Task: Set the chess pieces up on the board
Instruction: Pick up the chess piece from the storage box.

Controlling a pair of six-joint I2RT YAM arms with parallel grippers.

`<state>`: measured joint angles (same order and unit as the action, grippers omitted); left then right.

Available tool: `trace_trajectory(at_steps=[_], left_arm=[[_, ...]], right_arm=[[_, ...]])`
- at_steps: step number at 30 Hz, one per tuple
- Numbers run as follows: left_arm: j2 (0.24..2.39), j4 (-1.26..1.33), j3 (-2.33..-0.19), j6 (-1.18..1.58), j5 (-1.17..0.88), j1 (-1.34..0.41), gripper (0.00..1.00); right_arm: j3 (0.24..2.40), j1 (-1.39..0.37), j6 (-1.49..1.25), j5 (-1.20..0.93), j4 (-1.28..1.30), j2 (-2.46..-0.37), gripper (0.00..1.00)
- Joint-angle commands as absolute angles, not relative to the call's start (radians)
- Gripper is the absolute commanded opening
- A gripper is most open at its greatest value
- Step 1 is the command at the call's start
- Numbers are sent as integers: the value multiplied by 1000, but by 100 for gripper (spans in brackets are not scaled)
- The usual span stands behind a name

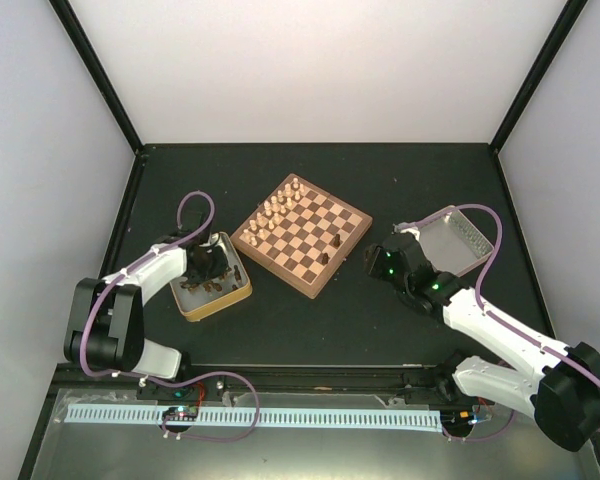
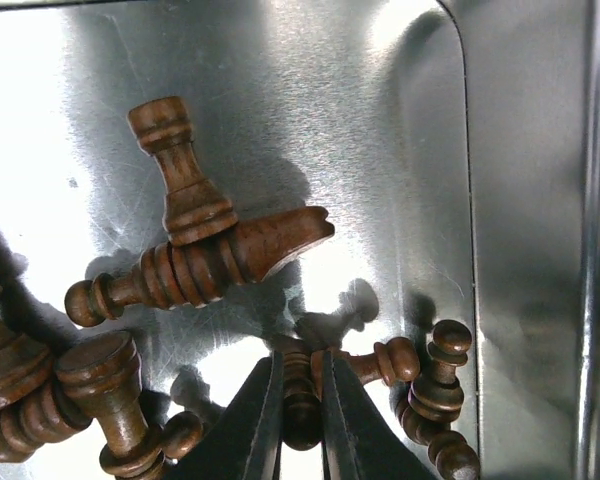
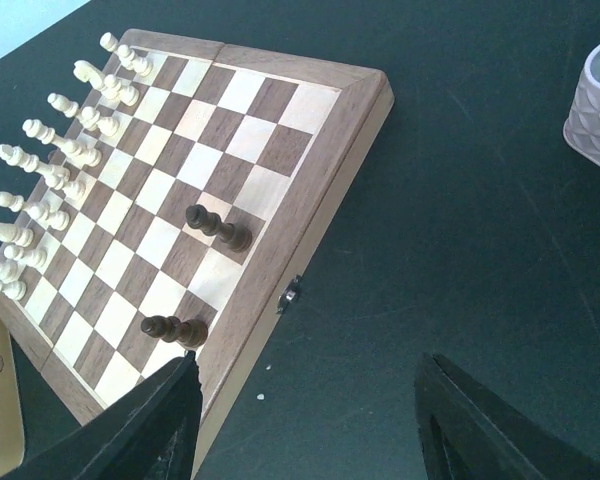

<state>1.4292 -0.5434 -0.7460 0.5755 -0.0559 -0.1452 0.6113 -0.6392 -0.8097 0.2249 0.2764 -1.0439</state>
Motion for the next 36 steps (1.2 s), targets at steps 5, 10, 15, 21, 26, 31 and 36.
trace_trajectory(at_steps=[5, 10, 15, 21, 26, 31, 36], left_arm=[[1354, -596, -804, 547, 11, -141, 6], [1290, -652, -842, 534, 36, -140, 7], [1255, -677, -857, 524, 39, -140, 8], [1191, -680, -866, 487, -55, -142, 8], [1123, -697, -879, 506, -191, -153, 10], [1093, -680, -913, 560, -287, -221, 11], [1134, -662, -998, 571, -290, -310, 11]], right_arm=[[638, -635, -802, 236, 265, -1032, 59], [635, -635, -807, 228, 258, -1035, 59], [634, -636, -808, 222, 256, -1036, 59], [640, -636, -766, 139, 204, -1042, 59], [680, -637, -703, -80, 102, -1103, 59], [775, -639, -699, -339, 19, -1240, 62], [885, -661, -768, -532, -62, -1387, 65]])
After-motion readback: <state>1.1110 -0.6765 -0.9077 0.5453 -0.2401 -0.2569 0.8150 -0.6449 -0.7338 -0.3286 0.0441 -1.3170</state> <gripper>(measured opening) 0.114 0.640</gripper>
